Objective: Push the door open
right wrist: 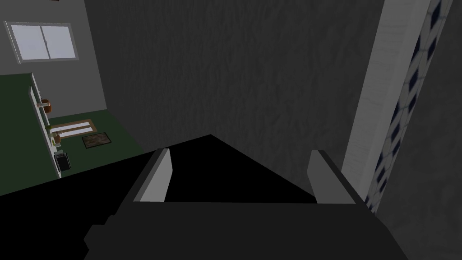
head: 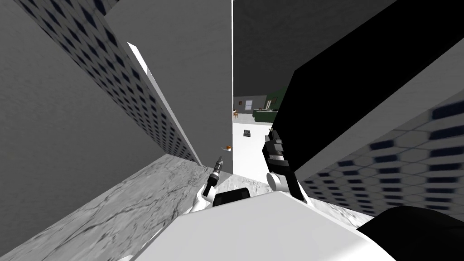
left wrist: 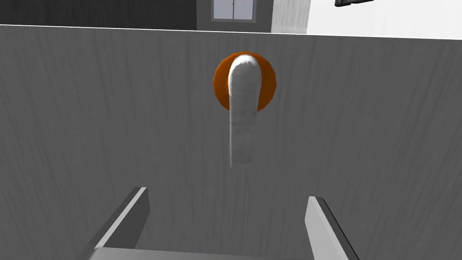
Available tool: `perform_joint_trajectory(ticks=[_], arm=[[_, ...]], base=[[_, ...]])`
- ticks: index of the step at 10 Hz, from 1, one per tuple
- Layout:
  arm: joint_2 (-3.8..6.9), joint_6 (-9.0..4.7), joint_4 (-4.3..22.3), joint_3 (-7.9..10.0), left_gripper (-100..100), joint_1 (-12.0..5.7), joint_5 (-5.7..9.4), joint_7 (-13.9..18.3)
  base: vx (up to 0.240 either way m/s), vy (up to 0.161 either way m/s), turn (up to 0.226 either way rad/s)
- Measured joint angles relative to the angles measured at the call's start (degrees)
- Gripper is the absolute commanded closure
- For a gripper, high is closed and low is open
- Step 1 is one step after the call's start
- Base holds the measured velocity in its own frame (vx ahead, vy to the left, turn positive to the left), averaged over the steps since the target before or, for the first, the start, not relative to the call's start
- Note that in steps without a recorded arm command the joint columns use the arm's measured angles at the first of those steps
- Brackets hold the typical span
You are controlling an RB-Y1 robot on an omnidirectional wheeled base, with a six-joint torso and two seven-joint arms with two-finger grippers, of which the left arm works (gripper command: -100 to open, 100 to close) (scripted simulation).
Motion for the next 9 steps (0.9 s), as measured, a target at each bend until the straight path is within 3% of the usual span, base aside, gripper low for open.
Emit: perform_joint_trajectory(ticks=[4, 8, 9], arm=[[0.39, -0.61, 0.96, 0.52, -100, -0.12, 0.24, -0.47], [-0.61, -0.96, 1.6, 1.1, -100, -0.2, 0.49, -0.98], [-0.65, -0.95, 1.58, 1.11, 100, -0.22, 0.49, -0.99]], base=[[0.189, -0.057, -0.029], [0.171, -0.056, -0.022], [-0.01, 0.002, 0.004]])
